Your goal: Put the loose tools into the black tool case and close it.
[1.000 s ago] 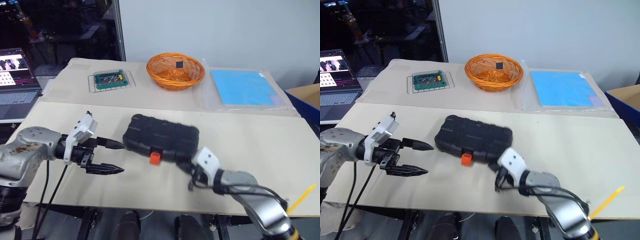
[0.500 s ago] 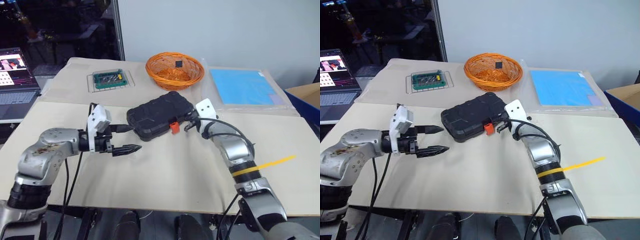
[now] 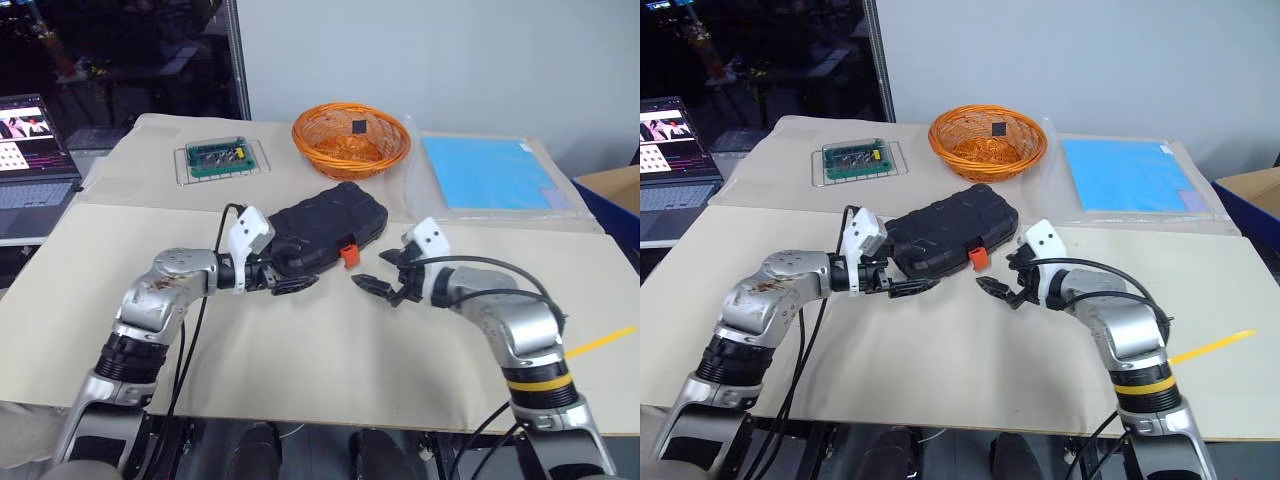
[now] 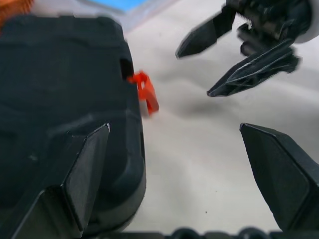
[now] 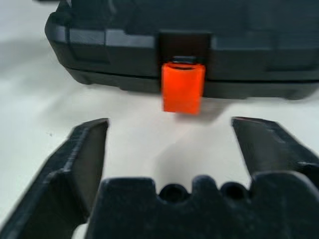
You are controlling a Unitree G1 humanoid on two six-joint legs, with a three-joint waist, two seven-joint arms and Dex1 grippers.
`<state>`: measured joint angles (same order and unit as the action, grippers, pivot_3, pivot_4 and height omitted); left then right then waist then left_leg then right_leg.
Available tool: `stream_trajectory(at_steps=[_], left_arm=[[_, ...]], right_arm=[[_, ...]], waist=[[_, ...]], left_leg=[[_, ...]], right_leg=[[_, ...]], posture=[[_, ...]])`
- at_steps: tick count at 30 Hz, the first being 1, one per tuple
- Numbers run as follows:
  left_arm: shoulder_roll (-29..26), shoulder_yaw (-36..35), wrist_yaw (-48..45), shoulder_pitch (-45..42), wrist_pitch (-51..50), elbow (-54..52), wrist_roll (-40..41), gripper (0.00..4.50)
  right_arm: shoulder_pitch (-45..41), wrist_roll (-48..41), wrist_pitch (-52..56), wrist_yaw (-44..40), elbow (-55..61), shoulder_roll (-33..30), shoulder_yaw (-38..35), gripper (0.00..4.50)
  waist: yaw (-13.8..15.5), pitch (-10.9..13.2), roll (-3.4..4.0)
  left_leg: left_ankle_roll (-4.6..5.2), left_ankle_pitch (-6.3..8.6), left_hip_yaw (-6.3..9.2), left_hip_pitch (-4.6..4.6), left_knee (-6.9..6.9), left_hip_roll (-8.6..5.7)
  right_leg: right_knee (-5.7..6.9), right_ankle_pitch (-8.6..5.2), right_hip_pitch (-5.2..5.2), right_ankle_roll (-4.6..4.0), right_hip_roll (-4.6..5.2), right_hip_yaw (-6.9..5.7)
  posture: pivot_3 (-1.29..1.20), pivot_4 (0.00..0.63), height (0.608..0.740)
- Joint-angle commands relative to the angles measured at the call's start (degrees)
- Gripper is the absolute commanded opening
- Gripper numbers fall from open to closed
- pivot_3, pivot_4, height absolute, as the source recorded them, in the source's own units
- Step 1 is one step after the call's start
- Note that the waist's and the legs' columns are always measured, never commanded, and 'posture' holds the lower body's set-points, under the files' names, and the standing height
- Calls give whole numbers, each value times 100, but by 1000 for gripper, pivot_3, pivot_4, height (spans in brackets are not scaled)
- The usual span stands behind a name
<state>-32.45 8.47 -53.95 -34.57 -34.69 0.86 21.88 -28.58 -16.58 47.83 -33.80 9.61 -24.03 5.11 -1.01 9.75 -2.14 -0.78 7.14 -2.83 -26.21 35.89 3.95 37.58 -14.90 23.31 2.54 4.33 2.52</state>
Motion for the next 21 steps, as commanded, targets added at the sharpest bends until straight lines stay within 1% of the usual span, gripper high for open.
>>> stream_trajectory(at_steps=[1,5,9,10,11,13,15,16,18,19,21], left_arm=[[6,151,-30,-172,251,304,-320,4500],[90,151,-38,-261,291,409,-387,4500],[56,114,-75,-229,298,392,-410,4500],[46,105,-85,-223,315,413,-427,4500],[41,93,-88,-222,323,435,-438,4500],[35,77,-96,-208,328,440,-446,4500],[32,66,-103,-181,343,438,-453,4500],[30,64,-105,-165,356,443,-460,4500],[30,59,-104,-134,374,451,-468,4500],[31,59,-102,-119,382,452,-471,4500],[34,60,-96,-93,392,446,-477,4500]], right_arm=[[-278,176,-224,396,-236,309,21,4453],[-404,344,-400,672,-659,642,73,4453],[-477,445,-537,832,-930,814,56,4453],[-488,492,-580,850,-991,829,68,4060],[-497,508,-615,855,-1039,846,70,3871],[-501,518,-666,877,-1073,877,58,3220],[-512,567,-755,869,-1065,866,91,2433],[-517,605,-794,863,-1048,846,117,2193],[-533,648,-861,826,-990,798,150,1469],[-541,690,-917,797,-962,760,183,1202],[-547,735,-992,756,-875,718,207,1185]], waist=[[14,0,0],[27,0,0],[25,0,1],[23,0,1],[22,0,1],[18,-1,1],[17,-1,1],[16,-1,1],[10,-1,1],[5,-1,1],[3,-1,1]], left_leg=[[0,0,-3,0,2,-2],[0,0,-4,0,1,-2],[0,0,-1,0,0,-1],[0,0,-1,0,0,-2],[0,0,-2,0,1,-2],[0,0,-2,0,0,-1],[0,0,0,0,-1,-1],[0,0,0,0,-1,-1],[0,0,-1,0,-1,-1],[0,0,-1,0,0,-1],[0,0,-1,0,0,-1]], right_leg=[[0,1,0,1,3,1],[-1,1,-1,1,3,0],[1,1,-2,1,3,-2],[1,1,-2,1,3,-2],[0,1,-2,1,3,-2],[0,1,-2,1,3,-2],[1,1,-2,1,2,-2],[1,0,-2,1,2,-2],[0,0,-2,1,2,-2],[1,0,-2,1,2,-2],[1,1,-2,1,2,-2]], posture=[[0,150,740],[0,150,740],[0,150,740],[0,150,740],[0,150,740],[0,150,740],[0,150,740],[0,150,740],[0,150,740],[0,150,740],[0,150,740]])
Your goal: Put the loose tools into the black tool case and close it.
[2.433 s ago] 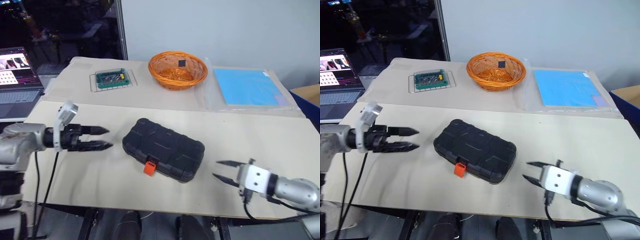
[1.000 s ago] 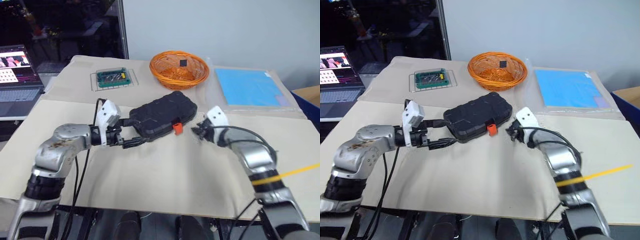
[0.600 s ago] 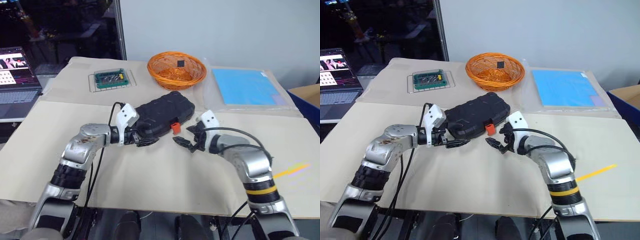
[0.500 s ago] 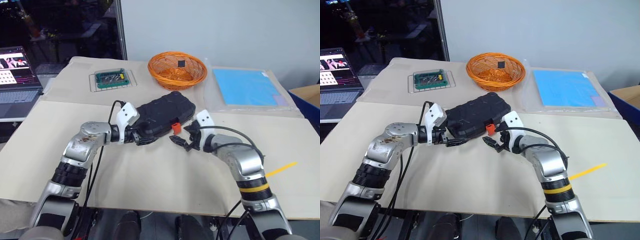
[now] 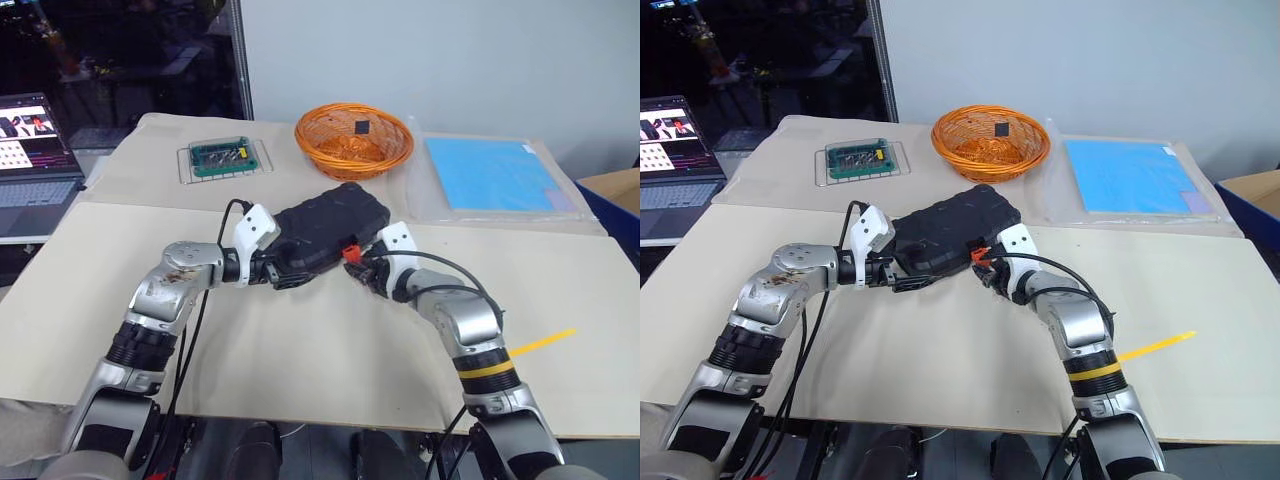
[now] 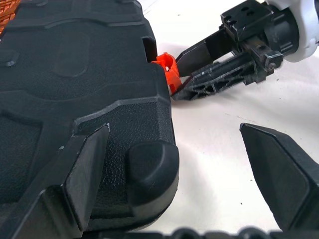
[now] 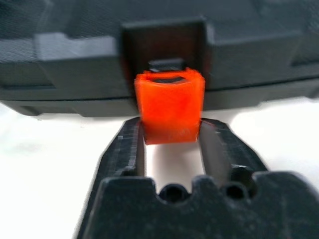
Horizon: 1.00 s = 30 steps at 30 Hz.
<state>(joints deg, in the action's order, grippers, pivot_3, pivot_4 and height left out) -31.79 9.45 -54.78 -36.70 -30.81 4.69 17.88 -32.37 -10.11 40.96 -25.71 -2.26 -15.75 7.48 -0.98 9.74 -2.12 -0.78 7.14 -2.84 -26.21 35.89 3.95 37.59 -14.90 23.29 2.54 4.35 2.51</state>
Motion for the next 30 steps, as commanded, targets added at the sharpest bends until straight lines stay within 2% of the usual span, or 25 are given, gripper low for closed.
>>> stream_trajectory(at_steps=[1,7,18,20,21,30], left_arm=[[-31,-34,-7,127,3,57,-78,4500],[36,55,80,116,-174,-132,-77,4500],[97,83,266,38,-643,-530,-29,4500],[99,65,271,41,-633,-467,-34,4500],[101,52,275,47,-617,-425,-39,4500],[135,16,306,101,-467,-208,-75,4500]], right_arm=[[-174,90,-340,-72,370,-128,-21,1185],[-253,203,-354,-55,471,-142,118,1185],[-673,359,-626,-203,-418,52,258,1185],[-598,301,-408,-359,-191,-51,299,2195],[-527,193,-279,-456,-41,-83,257,2294],[-42,-122,210,-498,859,-301,-98,2294]], waist=[[-1,0,0],[3,0,0],[-113,0,0],[-123,0,0],[-123,0,0],[-114,0,0]], left_leg=[[0,0,0,0,0,0],[0,0,-1,-1,-2,0],[0,0,2,1,-2,1],[0,0,2,0,-3,0],[0,0,2,0,-3,0],[0,0,2,0,-6,0]], right_leg=[[0,0,0,0,0,0],[-2,-1,1,0,0,0],[1,0,1,-1,-2,0],[1,0,1,0,-1,1],[0,0,1,0,-1,1],[-1,-1,1,0,0,0]], posture=[[0,150,740],[0,150,740],[0,150,740],[0,150,740],[0,150,740],[0,150,740]])
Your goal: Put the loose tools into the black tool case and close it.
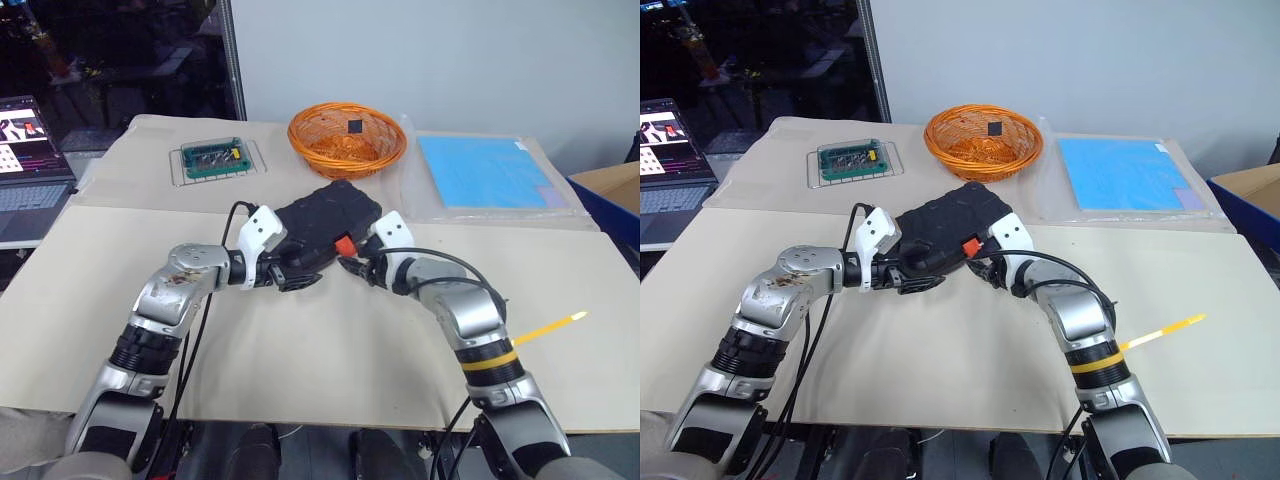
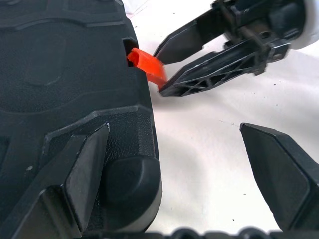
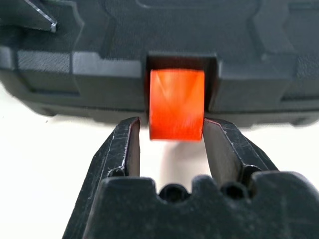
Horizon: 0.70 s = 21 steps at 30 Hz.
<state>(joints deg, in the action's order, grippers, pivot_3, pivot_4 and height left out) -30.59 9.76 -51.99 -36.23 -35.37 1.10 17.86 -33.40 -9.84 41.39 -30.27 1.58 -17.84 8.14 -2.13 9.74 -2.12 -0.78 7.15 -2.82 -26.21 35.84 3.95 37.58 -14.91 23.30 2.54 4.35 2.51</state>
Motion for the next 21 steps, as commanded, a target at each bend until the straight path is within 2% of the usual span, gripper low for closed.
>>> stream_trajectory(at_steps=[1,5,8,9,15,21], left_arm=[[16,-19,34,53,10,173,-82,4500],[13,-16,29,72,64,209,-94,4500],[11,-11,30,82,98,235,-104,4500],[9,-9,31,84,113,247,-108,4500],[-20,-1,10,130,190,299,-128,4500],[-26,6,-7,125,239,366,-141,4500]], right_arm=[[115,-196,266,-18,573,-115,-223,2294],[232,-305,463,0,779,-165,-325,1288],[307,-344,623,-4,817,-251,-319,186],[320,-358,658,8,822,-266,-329,15],[126,-554,689,101,682,-58,-542,15],[-276,-508,440,186,-61,219,-485,15]], waist=[[2,0,0],[-1,0,0],[-6,0,0],[-3,0,0],[0,0,0],[-9,0,1]], left_leg=[[0,0,0,0,0,0],[0,0,0,0,0,0],[0,0,0,1,0,0],[0,0,0,1,0,0],[0,0,0,1,0,0],[0,0,0,2,0,0]], right_leg=[[0,0,0,0,0,0],[-1,0,0,-1,1,0],[0,0,0,-1,0,0],[0,0,0,-1,1,0],[-2,0,0,-1,1,0],[-1,0,0,-1,1,0]], posture=[[0,150,740],[0,150,740],[0,150,740],[0,150,740],[0,150,740],[0,150,740]])
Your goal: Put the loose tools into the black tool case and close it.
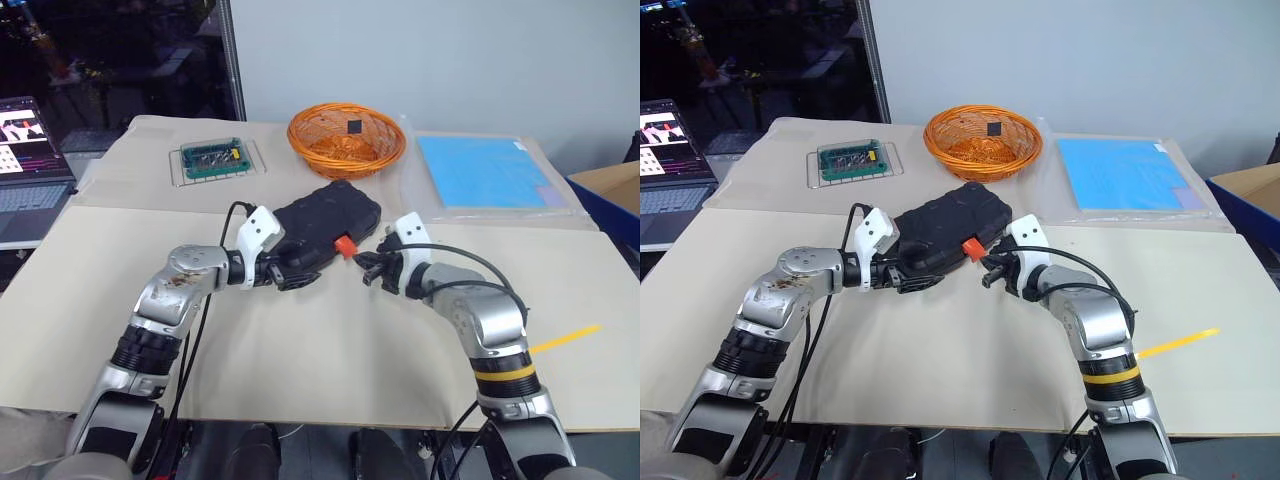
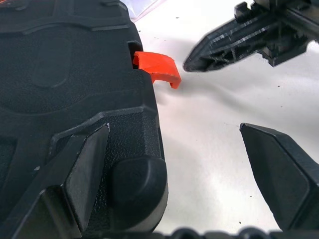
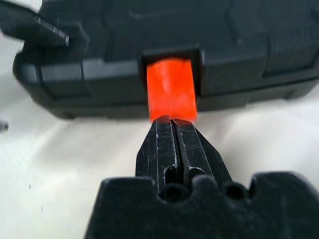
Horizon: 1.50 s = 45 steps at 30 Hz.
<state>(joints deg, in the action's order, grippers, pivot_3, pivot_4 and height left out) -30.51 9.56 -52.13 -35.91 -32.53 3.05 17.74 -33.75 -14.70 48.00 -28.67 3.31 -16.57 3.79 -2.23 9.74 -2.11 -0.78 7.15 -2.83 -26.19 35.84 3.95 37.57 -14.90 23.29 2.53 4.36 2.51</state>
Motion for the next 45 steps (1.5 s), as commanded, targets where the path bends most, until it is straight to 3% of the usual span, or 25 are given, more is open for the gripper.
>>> stream_trajectory(at_steps=[1,8,15,24,29,36,45], left_arm=[[-34,26,5,102,-36,180,-133,4500],[-28,25,2,144,30,237,-163,4500],[-22,6,-10,181,89,307,-181,4500],[-11,7,20,228,167,387,-239,4500],[4,9,16,268,153,356,-257,4500],[13,-22,7,294,139,332,-295,4500],[73,-34,55,341,94,273,-298,4500]], right_arm=[[-328,22,-294,17,-437,143,6,15],[-675,231,-906,-31,-1455,376,164,15],[-870,222,-1269,-107,-1514,531,135,15],[222,-94,-245,-826,137,-449,280,15],[-120,-260,-911,-471,-186,76,-214,15],[-504,110,-2038,-46,-1183,559,-225,15],[-434,680,-2228,13,-1972,514,243,15]], waist=[[2,0,0],[-38,-1,1],[-56,0,2],[-4,-6,3],[-43,-7,8],[-22,-8,9],[-35,-13,16]], left_leg=[[0,0,1,0,0,0],[0,0,0,4,0,1],[0,0,0,6,-2,2],[-1,1,0,4,-9,1],[-1,1,-1,10,-8,1],[-2,2,1,23,-10,1],[-2,2,1,33,-14,1]], right_leg=[[0,0,0,0,0,0],[1,0,-2,0,-1,0],[4,2,1,-2,-4,3],[-2,-2,-2,-1,-1,1],[0,-2,1,-6,-2,3],[-2,-2,-10,-7,-2,2],[-3,-3,-19,-7,-2,3]], posture=[[0,150,740],[0,150,740],[0,150,740],[0,150,740],[0,150,740],[0,150,740],[0,150,740]])
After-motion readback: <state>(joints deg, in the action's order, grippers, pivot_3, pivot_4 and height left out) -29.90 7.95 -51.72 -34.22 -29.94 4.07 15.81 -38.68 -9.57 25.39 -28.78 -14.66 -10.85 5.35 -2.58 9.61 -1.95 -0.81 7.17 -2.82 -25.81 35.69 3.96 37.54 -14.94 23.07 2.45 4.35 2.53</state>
